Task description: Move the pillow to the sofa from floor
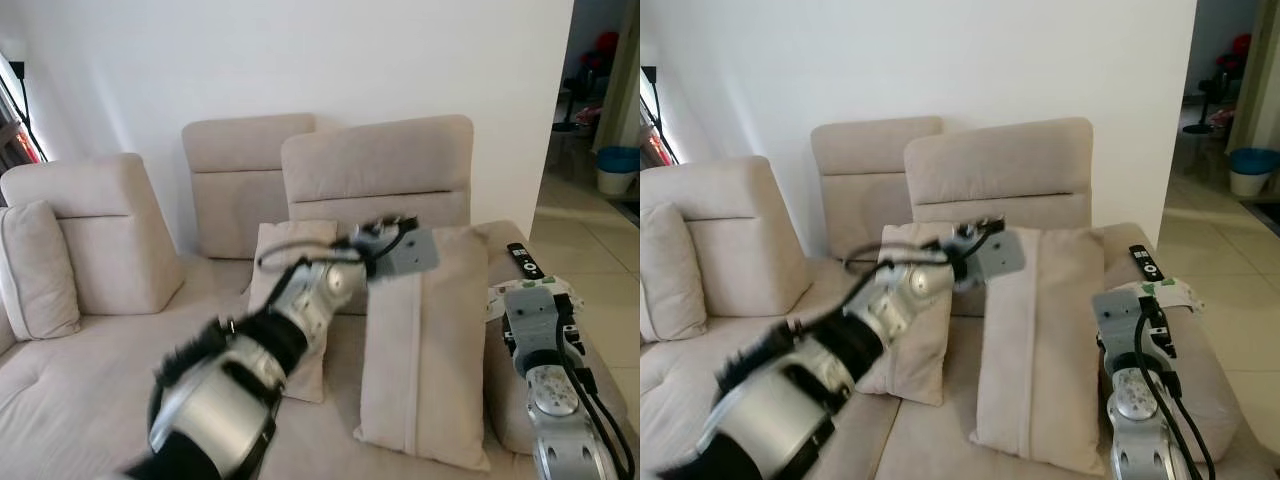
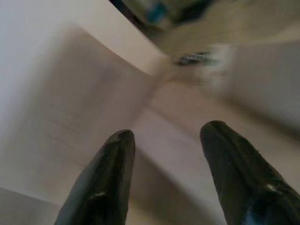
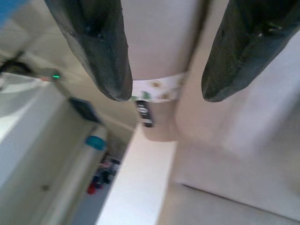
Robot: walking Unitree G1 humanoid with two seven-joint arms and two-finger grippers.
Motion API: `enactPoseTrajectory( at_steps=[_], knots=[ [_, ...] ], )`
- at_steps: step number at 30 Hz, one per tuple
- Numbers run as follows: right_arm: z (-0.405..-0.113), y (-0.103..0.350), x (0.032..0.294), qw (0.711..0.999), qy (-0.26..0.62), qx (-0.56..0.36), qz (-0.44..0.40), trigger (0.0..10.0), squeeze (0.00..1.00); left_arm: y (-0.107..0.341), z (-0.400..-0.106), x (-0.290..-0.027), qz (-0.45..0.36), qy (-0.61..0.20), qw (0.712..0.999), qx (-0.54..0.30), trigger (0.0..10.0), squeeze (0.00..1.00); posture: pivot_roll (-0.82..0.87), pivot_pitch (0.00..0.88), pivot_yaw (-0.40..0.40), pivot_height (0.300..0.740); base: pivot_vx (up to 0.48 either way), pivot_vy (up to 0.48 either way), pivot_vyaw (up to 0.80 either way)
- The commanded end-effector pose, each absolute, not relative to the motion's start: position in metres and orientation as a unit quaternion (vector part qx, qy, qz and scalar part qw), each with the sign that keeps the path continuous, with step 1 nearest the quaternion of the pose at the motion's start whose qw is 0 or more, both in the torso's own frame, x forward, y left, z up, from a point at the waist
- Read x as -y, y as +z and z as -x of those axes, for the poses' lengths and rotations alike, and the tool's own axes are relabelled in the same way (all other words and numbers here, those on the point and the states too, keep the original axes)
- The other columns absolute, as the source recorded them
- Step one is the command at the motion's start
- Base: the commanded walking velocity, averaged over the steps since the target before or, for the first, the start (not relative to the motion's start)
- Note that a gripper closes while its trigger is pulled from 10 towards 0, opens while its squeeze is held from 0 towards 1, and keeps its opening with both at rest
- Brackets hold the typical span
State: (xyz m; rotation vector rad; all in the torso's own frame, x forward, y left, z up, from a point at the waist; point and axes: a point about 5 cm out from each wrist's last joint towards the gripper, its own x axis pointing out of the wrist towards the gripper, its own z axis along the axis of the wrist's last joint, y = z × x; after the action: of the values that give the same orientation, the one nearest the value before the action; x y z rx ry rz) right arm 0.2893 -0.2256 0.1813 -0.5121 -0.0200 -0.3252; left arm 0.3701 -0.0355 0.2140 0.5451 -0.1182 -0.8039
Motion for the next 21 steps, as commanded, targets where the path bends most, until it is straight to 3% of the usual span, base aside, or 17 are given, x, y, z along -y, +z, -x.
enactPoseTrajectory(
  at_steps=[1,3,8,10,21],
  knots=[
    [-0.290,0.180,0.214,0.960,-0.134,0.023,0.243,10.0,0.00,0.208,-0.373,0.028,-0.209,-0.385,0.899,0.019,10.0,0.00,-0.06,0.000,0.160,0.740,0.000,0.000,0.00],
    [-0.287,0.176,0.196,0.966,-0.097,0.050,0.232,10.0,0.00,0.188,-0.370,0.022,-0.114,-0.371,0.921,-0.021,10.0,0.00,-0.05,0.000,0.164,0.740,0.000,0.000,0.00],
    [-0.285,0.173,0.184,0.970,-0.073,0.062,0.223,10.0,0.00,0.177,-0.370,0.015,-0.070,-0.353,0.932,-0.035,10.0,0.00,-0.05,0.000,0.162,0.740,0.000,0.000,0.00],
    [-0.280,0.168,0.175,0.972,-0.051,0.069,0.217,10.0,0.00,0.164,-0.371,-0.003,-0.039,-0.331,0.942,-0.045,10.0,0.00,-0.05,0.000,0.160,0.740,0.000,0.000,0.00],
    [-0.257,0.148,0.150,0.972,0.026,0.096,0.211,10.0,0.00,0.120,-0.334,-0.033,0.043,-0.377,0.922,-0.080,10.0,0.00,-0.03,0.018,0.165,0.740,0.000,0.000,0.00]
  ],
)
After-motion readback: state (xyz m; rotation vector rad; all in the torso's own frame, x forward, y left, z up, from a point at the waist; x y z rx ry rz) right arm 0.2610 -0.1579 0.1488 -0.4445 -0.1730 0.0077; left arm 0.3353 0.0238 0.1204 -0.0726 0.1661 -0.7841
